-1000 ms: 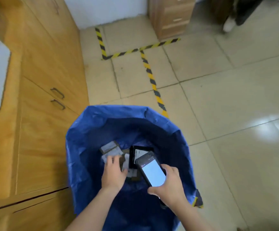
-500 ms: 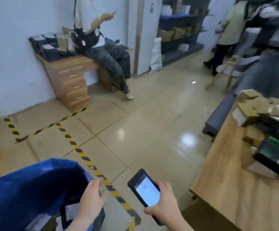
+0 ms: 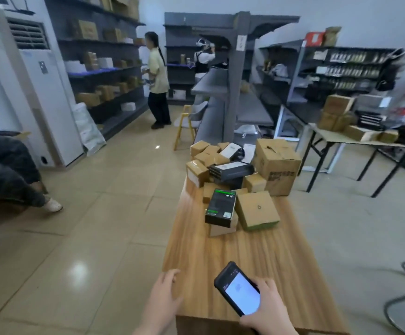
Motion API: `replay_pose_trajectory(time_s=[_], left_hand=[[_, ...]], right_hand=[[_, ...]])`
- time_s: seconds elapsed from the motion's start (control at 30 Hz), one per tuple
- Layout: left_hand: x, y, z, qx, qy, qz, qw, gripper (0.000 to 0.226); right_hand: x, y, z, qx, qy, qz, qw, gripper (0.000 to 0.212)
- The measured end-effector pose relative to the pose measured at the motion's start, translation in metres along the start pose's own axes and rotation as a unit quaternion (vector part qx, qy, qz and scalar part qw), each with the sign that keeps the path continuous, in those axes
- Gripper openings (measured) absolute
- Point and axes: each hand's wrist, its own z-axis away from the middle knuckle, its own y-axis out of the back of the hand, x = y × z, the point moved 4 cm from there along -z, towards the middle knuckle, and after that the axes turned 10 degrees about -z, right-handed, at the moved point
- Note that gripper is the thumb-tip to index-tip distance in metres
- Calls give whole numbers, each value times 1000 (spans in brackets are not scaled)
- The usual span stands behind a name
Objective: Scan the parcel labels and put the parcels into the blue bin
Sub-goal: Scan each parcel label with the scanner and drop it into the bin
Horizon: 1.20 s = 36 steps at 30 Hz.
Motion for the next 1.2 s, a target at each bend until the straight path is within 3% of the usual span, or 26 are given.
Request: replay_pose_trajectory(time_s=[0.17, 0.3, 0.47, 0.63, 0.83, 1.2], left_hand=[[66, -23, -79, 8, -40, -10, 999, 63], [102, -28, -142, 44, -47, 8, 998, 66], [128, -39, -207, 67, -52, -43, 996, 80], [139, -57, -244, 30, -16, -126, 991, 96], [143, -65, -258, 22, 7, -124, 992, 89], [94, -28, -174, 97, 38, 62, 993, 69]], right_hand=[[25, 44, -41, 42, -27, -4, 999, 94], [25, 65, -86, 54, -59, 20, 997, 92], [19, 80, -137, 49, -76, 36, 995, 91], [23, 81, -173, 36, -101, 21, 994, 88], [32, 78, -195, 38, -81, 5, 996, 90], [33, 76, -217, -27, 26, 47, 998, 89]])
